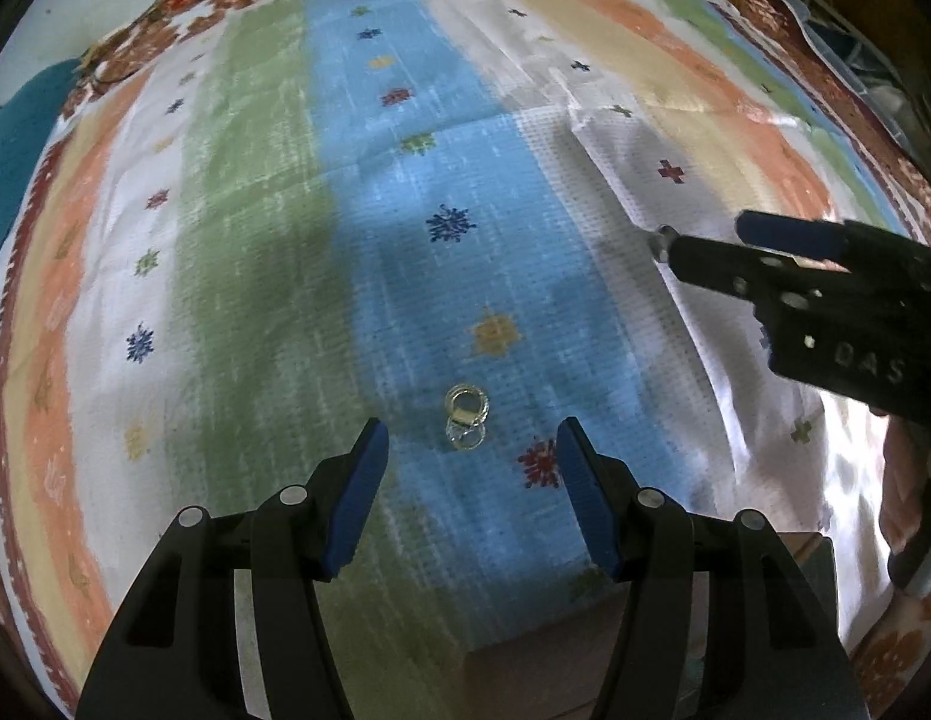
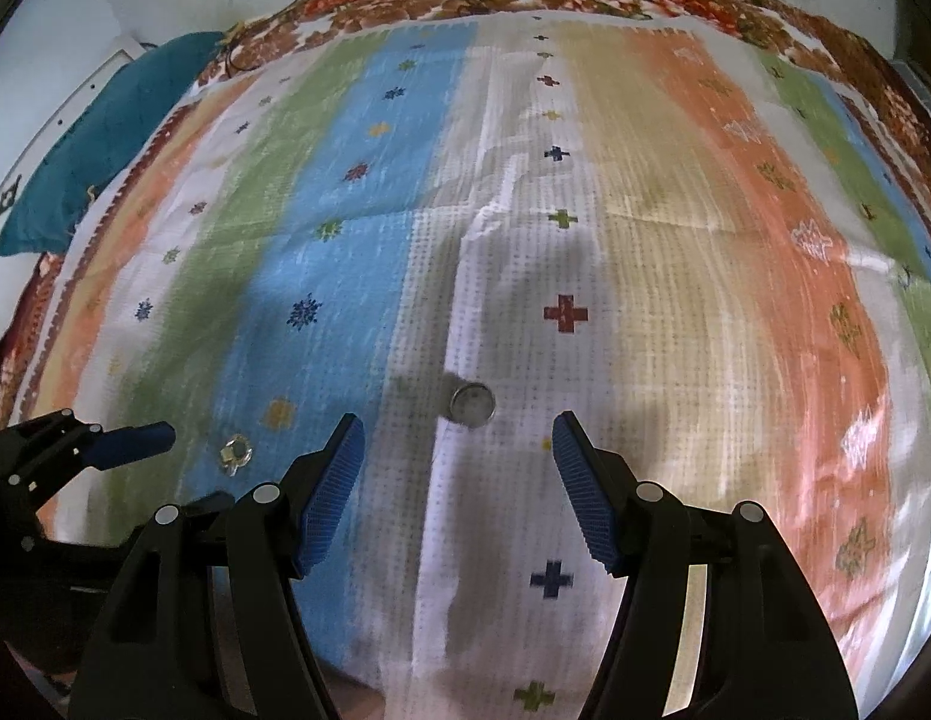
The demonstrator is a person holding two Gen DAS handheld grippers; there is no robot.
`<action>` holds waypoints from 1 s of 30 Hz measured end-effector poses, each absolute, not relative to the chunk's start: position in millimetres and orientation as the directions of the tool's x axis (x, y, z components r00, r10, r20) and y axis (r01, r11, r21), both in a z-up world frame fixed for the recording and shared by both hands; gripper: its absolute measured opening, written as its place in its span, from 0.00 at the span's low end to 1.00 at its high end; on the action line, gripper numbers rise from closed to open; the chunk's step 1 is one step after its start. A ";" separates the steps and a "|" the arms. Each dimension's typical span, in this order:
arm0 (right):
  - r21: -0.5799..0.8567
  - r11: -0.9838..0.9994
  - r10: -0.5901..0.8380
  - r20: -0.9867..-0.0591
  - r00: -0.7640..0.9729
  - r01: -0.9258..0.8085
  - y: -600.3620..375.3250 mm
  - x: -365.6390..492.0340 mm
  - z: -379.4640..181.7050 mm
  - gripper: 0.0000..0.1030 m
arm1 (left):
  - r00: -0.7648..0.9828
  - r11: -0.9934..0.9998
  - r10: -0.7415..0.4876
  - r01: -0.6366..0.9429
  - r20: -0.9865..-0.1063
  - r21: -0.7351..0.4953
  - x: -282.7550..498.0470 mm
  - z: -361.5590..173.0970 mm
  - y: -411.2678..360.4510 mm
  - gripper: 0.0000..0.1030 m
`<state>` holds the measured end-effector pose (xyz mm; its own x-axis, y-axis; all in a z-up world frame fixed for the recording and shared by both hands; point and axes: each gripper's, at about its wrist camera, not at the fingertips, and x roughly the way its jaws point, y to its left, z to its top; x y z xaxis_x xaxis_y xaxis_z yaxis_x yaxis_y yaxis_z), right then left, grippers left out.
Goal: Organize jewelry
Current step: 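Close the left tool on a small metal ring while the right tool grasps the other ring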
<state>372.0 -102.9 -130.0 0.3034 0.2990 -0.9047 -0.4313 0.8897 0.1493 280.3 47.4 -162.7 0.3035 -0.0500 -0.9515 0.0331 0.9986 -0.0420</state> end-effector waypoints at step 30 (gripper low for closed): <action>0.187 0.886 0.305 -0.924 0.229 -0.425 -95.9 392.1 -157.2 0.22 | 0.259 0.996 -0.046 0.088 -0.965 -0.023 300.7 -190.7 43.8 0.15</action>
<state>392.1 -95.9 -157.2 0.2292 0.3054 -0.9242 -0.4249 0.8857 0.1873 300.7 43.8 -190.7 0.2592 -0.0458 -0.9647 0.0884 0.9958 -0.0235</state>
